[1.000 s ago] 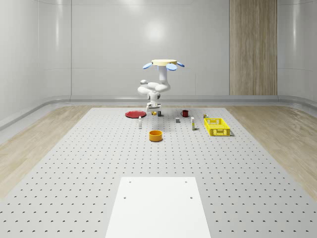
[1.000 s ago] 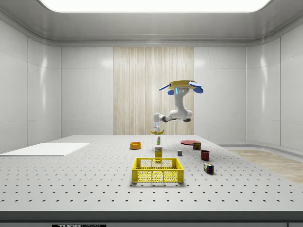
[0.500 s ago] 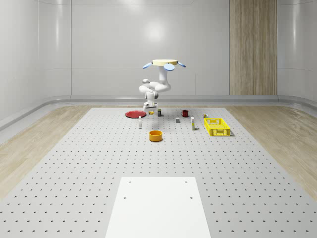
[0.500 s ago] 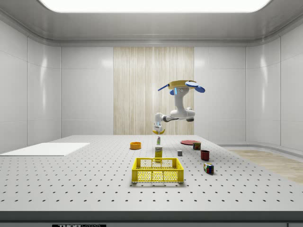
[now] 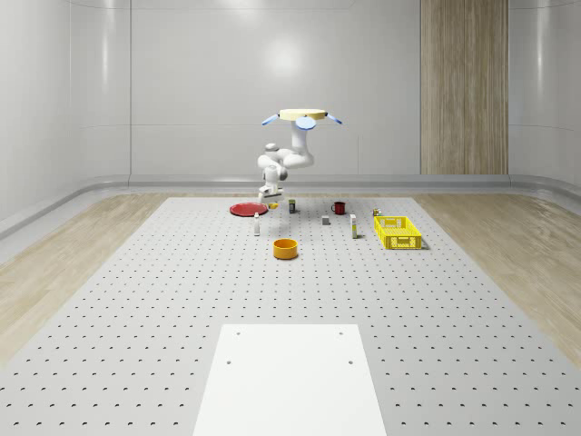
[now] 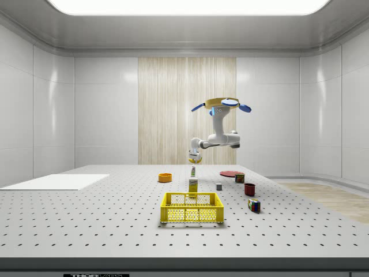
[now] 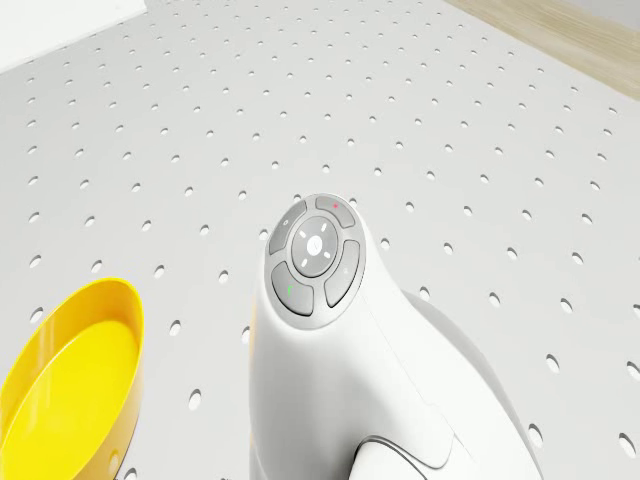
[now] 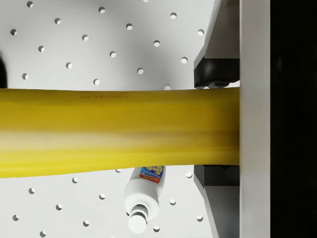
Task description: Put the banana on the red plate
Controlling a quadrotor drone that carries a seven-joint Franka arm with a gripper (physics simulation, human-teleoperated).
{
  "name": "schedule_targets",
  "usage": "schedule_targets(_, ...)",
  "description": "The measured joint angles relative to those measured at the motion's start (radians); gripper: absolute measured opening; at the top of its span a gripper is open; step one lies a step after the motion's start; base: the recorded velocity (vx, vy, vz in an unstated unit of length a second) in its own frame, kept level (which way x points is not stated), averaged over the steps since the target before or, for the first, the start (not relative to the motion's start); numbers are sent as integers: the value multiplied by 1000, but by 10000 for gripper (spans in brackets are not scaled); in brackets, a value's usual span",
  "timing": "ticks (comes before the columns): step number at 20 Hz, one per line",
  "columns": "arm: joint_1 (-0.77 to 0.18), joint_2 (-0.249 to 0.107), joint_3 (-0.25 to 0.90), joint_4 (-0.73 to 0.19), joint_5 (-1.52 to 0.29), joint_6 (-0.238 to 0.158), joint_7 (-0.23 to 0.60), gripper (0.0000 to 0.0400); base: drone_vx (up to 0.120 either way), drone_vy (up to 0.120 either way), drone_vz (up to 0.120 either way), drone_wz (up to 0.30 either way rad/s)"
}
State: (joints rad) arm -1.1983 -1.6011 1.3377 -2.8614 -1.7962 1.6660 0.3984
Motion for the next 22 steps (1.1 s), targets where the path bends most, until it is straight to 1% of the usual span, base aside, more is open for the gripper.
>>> schedule_targets(22,-5,-22,2,1,12,24,-657,193,0,0,0,-300)
